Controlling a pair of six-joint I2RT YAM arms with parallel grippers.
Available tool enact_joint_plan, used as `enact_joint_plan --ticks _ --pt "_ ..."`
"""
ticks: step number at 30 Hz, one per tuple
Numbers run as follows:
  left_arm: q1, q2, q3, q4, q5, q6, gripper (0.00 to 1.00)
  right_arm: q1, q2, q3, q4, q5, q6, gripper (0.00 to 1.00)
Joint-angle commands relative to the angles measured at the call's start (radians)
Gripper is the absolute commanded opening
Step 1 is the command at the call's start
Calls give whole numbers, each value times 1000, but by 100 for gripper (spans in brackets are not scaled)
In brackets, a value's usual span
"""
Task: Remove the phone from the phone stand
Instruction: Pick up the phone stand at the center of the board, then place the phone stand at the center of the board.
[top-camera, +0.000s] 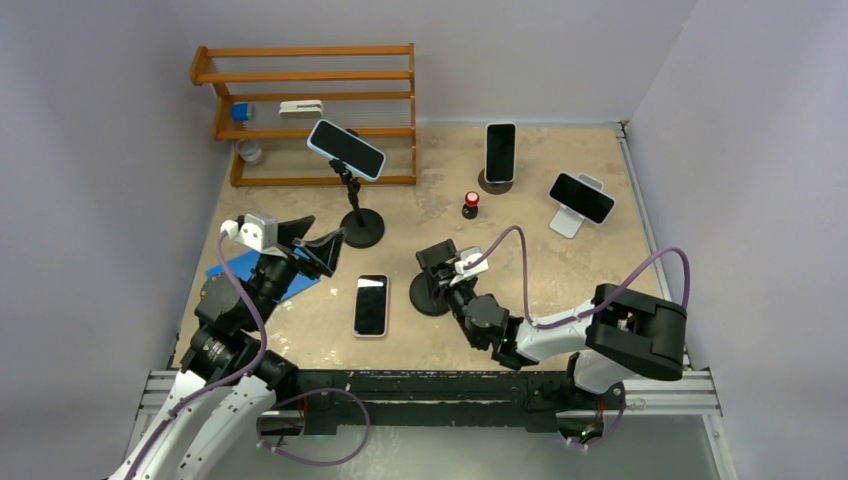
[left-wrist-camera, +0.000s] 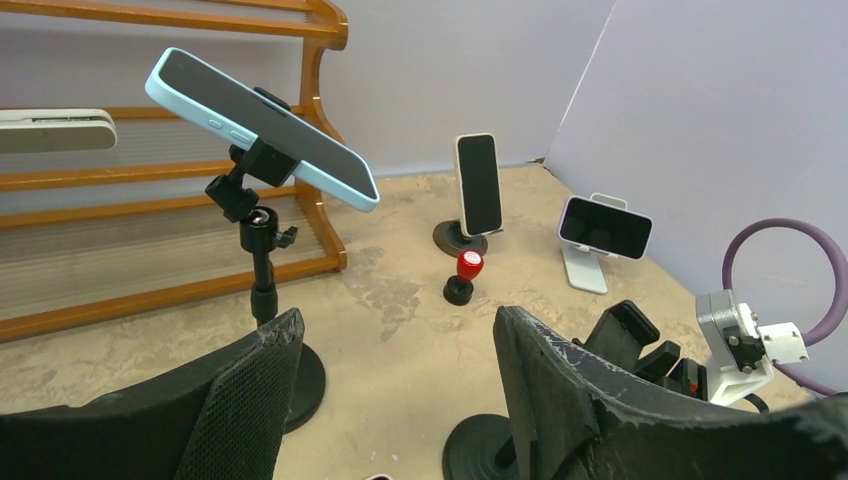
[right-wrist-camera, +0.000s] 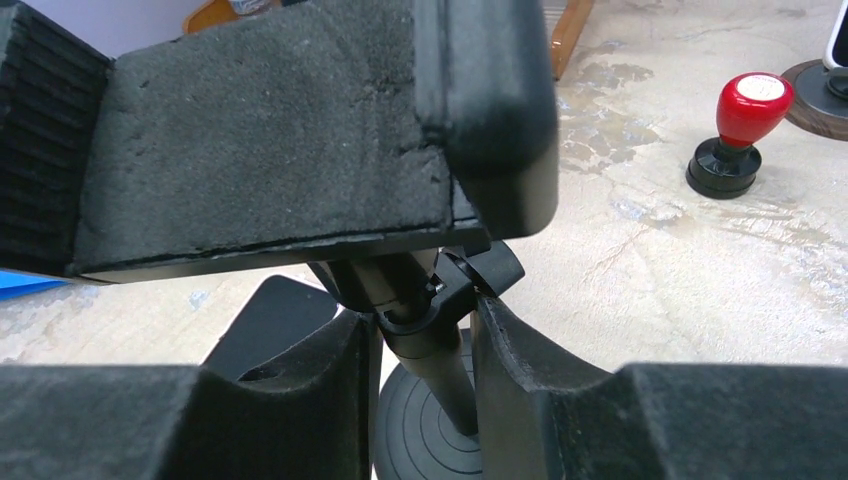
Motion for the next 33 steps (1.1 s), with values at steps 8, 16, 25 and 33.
enact_joint_plan --ticks 8,16,25,33 --pt "-8 -6 15 20 -19 10 68 -24 -86 152 21 1 -136 0" --pt "-13 -15 17 18 -35 9 68 -173 -35 286 -5 -106 -137 0" --pt "-15 -24 17 17 -44 9 68 -275 166 550 -48 -182 -121 0" --pt "-19 -33 17 18 -49 9 68 -332 336 714 -80 -204 -83 0"
